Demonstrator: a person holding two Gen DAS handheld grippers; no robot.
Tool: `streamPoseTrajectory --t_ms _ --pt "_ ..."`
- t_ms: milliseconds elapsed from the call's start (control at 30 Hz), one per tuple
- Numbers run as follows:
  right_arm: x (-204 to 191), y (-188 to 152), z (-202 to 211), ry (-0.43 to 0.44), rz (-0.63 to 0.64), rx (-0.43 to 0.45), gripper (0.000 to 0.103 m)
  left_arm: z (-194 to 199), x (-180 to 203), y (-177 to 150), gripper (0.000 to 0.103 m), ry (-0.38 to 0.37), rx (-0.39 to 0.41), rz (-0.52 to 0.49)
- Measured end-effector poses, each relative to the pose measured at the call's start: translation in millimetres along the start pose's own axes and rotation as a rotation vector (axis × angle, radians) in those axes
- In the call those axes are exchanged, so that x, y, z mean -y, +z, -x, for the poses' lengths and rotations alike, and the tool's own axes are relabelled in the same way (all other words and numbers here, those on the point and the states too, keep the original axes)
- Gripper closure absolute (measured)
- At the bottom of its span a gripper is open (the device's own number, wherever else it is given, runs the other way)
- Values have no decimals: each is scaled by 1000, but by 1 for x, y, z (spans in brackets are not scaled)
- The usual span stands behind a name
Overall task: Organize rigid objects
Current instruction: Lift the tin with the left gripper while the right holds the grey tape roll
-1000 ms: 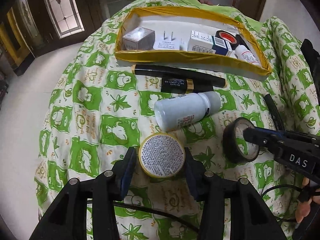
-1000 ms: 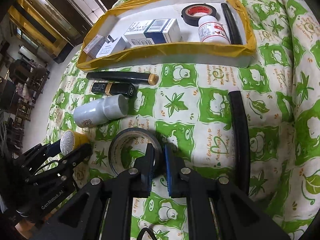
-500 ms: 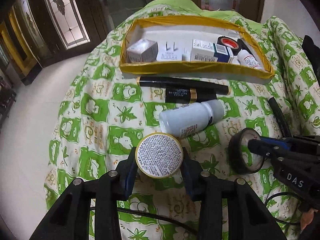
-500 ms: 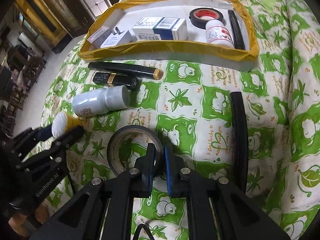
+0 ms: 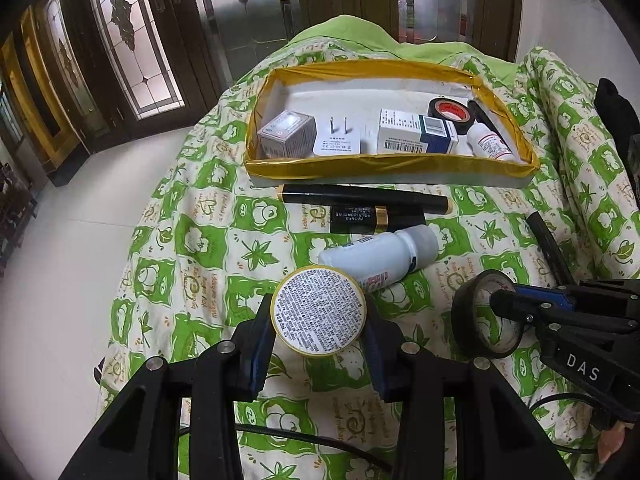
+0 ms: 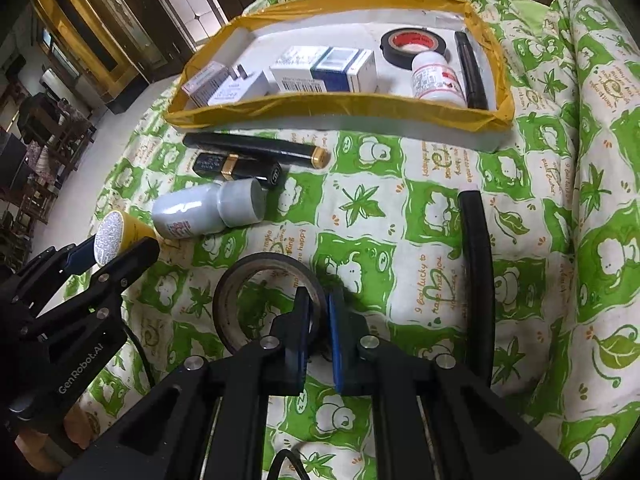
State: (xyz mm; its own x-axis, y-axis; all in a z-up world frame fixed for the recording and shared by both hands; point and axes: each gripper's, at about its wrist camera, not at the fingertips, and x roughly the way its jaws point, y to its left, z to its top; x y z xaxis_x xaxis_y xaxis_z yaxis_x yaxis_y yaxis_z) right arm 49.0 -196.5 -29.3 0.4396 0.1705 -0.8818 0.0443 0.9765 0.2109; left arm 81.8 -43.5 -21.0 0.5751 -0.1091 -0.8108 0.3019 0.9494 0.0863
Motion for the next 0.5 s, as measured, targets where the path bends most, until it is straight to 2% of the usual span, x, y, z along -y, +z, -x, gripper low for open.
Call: streamPoseTrajectory --t_ms 500 --pt "12 1 19 27 -42 41 94 2 0 0 61 0 4 3"
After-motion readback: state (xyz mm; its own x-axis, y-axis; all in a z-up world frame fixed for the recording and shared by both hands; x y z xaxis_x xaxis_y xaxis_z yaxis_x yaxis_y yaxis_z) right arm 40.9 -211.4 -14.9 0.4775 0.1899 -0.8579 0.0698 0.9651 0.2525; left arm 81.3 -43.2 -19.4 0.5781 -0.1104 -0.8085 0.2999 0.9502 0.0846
